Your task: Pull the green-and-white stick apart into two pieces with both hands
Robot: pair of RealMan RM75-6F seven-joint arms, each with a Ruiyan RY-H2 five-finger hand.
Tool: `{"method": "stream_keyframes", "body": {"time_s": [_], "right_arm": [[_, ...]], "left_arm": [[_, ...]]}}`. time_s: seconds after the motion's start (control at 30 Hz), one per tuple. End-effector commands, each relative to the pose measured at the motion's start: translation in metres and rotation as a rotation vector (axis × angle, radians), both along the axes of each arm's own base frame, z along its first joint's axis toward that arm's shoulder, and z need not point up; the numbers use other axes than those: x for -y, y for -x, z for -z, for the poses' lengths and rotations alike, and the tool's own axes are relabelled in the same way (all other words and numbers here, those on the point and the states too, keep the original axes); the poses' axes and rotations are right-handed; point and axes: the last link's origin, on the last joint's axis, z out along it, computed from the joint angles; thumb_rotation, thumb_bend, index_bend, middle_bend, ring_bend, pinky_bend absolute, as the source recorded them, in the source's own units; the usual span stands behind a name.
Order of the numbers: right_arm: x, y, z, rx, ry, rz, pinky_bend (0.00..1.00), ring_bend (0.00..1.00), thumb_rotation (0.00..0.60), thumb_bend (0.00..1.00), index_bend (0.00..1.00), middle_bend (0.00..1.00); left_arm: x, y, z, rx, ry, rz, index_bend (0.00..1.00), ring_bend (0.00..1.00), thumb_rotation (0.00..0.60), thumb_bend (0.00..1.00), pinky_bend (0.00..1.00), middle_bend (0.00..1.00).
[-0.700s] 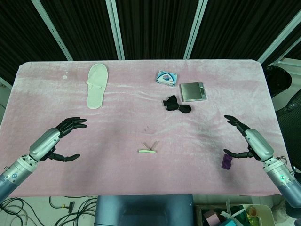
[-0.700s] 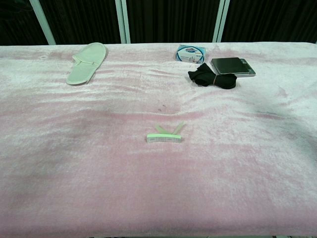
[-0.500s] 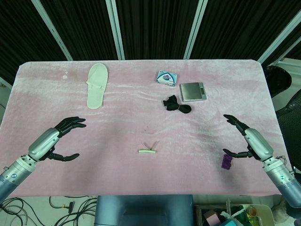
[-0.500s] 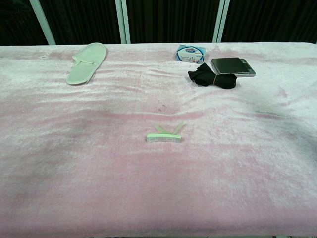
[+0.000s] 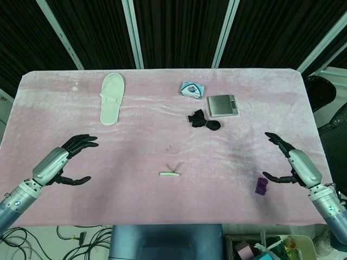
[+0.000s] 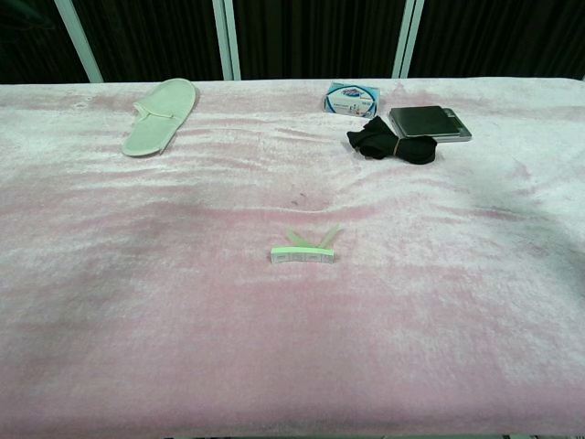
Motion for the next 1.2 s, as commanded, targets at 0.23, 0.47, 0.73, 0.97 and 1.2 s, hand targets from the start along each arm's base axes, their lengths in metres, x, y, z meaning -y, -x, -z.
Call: {"method": "stream_keyframes", "body": {"time_s": [0.23, 0.47, 0.73, 0.97, 1.2], "right_arm": [[-0.001, 0.002, 0.001, -0.003, 0.007, 0.002, 0.15, 0.12, 0.6, 0.19, 0.0, 0.06], [-0.005, 0.006, 0.001, -0.031, 0.016, 0.007, 0.15, 0.12, 0.6, 0.19, 0.0, 0.06], [0.003, 0.014, -0.01, -0.356, 0.24, 0.003, 0.15, 0.12, 0.6, 0.19, 0.0, 0.06], [0.013, 0.002, -0.011, -0.455, 0.28, -0.017, 0.15, 0.12, 0.6, 0.19, 0.0, 0.06], [0.019, -0.009, -0.008, -0.455, 0.266, -0.022, 0.15, 0.12, 0.6, 0.19, 0.0, 0.06]], "left_arm": [[-0.002, 0.004, 0.004, -0.033, -0.039, -0.015, 0.17, 0.0, 0.6, 0.23, 0.0, 0.08], [-0.023, -0.011, 0.032, -0.194, -0.038, 0.009, 0.17, 0.0, 0.6, 0.2, 0.0, 0.08], [-0.053, -0.061, 0.08, -0.387, -0.074, 0.088, 0.17, 0.0, 0.6, 0.17, 0.0, 0.07], [-0.064, -0.099, 0.125, -0.469, -0.057, 0.164, 0.17, 0.0, 0.6, 0.17, 0.0, 0.07], [-0.074, -0.135, 0.166, -0.478, 0.0, 0.166, 0.19, 0.0, 0.6, 0.17, 0.0, 0.07]]}}
